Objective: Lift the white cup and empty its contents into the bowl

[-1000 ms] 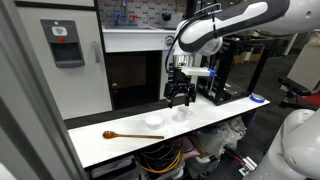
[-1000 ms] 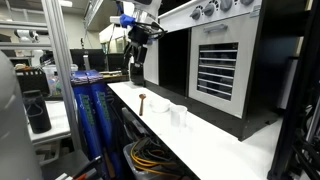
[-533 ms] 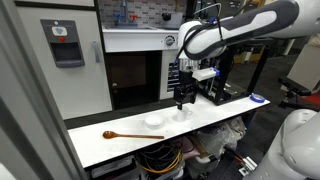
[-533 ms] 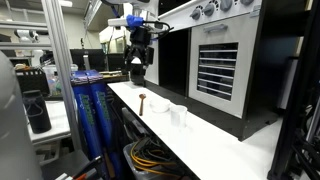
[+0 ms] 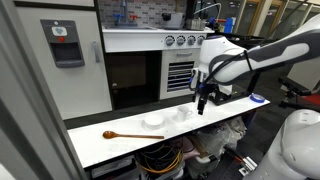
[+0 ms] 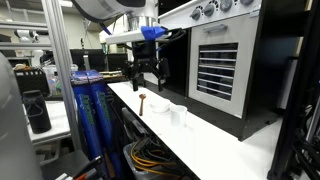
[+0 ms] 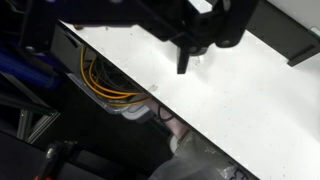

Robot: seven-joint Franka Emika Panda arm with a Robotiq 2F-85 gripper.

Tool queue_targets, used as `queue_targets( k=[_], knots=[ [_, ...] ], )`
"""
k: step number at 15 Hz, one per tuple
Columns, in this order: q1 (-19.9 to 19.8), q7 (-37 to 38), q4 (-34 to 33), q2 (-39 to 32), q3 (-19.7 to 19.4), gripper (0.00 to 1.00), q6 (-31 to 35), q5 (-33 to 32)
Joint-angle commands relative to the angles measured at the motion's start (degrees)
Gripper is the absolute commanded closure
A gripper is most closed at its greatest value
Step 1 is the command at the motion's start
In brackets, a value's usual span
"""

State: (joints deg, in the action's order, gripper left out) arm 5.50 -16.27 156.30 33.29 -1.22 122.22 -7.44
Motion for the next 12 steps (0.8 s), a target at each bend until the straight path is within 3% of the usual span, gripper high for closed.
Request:
queue_targets(
  k=[1,4,7,10,12],
  knots=[
    [-2.1,-12.0,5.1,5.3,-6.5,0.0,8.5,-4.7],
    [-1.6,-24.9,4.1,3.6,-16.3,0.0,17.1,-4.2],
    [4.6,-38.6,3.8,1.6,-29.7,0.0,24.1,-1.9],
    [12.4,-51.7,3.8,1.3,-40.8,0.0,24.6,3.4],
    [13.6,-60.2,3.8,1.0,-41.6,0.0,20.9,10.3]
  ],
)
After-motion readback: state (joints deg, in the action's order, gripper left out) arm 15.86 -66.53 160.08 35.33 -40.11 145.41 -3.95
